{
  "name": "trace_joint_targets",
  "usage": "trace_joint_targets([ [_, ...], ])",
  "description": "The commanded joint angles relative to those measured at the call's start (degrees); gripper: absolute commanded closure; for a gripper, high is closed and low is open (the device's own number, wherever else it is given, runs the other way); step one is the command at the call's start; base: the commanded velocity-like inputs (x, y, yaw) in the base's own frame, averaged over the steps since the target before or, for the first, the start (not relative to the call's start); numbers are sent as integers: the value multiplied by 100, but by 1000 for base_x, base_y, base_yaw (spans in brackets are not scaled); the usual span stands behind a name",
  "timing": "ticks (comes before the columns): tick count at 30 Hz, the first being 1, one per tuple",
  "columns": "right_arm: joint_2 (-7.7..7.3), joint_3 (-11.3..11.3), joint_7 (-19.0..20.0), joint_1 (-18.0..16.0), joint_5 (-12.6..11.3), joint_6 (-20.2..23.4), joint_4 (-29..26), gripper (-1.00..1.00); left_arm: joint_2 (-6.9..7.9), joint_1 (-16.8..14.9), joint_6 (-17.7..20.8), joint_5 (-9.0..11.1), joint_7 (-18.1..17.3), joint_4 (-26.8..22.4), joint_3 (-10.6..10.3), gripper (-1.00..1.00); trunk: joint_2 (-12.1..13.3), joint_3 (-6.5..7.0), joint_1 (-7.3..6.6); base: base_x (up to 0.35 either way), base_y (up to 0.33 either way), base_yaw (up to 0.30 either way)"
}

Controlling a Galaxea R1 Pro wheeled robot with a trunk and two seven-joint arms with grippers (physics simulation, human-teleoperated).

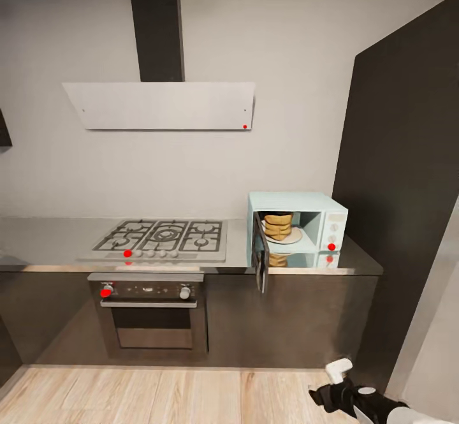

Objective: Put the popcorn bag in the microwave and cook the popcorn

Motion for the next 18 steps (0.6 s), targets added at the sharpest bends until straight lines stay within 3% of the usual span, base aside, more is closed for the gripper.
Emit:
trace_joint_targets([
  [1, 1, 3, -30, 120, 22, -16, 18, -100, -2, 2, -9, 31, 8, -8, 9, -100, -7, -8, 2, 0, 0, 0],
  [13, -50, -61, -258, 1167, -29, 392, 27, -100, -10, 2, -10, 45, 39, -160, 23, -100, -7, -8, 2, 0, 0, 0],
  [16, -76, -66, -286, 1542, -374, 606, 27, -100, -11, 2, -7, 46, 43, -272, 19, -100, -7, -8, 2, 0, 0, 0],
  [18, -84, -67, -300, 1681, -744, 660, 27, -100, -11, 2, 11, 46, 49, -417, 18, -100, -7, -3, 2, 0, 0, -54],
])
